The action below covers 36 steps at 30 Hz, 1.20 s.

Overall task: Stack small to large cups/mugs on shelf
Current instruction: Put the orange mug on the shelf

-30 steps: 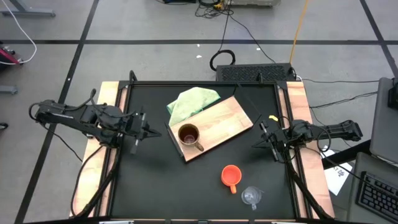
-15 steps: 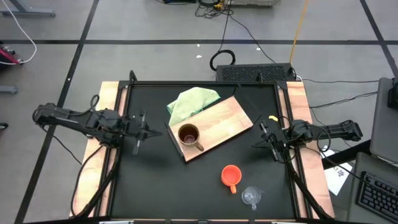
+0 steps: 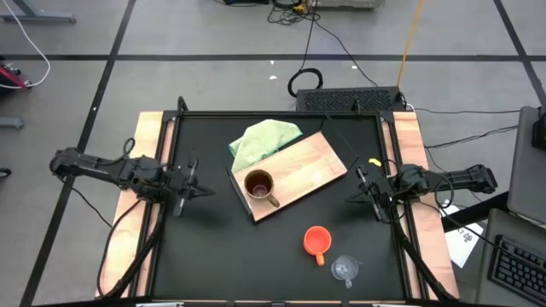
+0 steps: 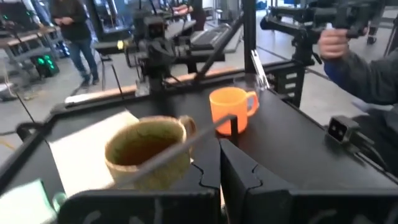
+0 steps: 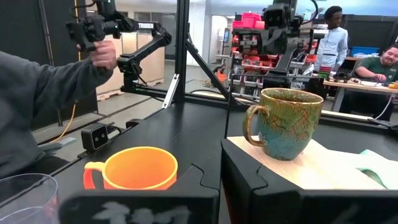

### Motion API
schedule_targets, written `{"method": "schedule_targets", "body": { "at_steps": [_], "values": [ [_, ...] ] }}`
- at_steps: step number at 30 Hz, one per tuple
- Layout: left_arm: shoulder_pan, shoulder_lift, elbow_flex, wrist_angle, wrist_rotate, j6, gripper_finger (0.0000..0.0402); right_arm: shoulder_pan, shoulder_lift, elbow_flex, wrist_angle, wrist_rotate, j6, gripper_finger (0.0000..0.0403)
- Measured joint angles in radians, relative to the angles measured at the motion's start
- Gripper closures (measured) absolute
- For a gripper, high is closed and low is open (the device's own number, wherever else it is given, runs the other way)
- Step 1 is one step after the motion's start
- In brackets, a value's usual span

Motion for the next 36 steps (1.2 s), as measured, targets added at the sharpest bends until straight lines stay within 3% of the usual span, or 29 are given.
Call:
{"method": "schedule_targets", "body": {
  "at_steps": [18, 36],
  "values": [
    [0.000, -0.012, -0.286, 0.207, 0.018, -0.041, 0.0401, 0.000, 0.000, 0.000, -0.001, 0.000, 0.014, 0.0403],
    [0.000, -0.012, -0.349, 0.207, 0.019, -0.049, 0.0401, 0.000, 0.000, 0.000, 0.001, 0.000, -0.011, 0.0403]
  ]
}}
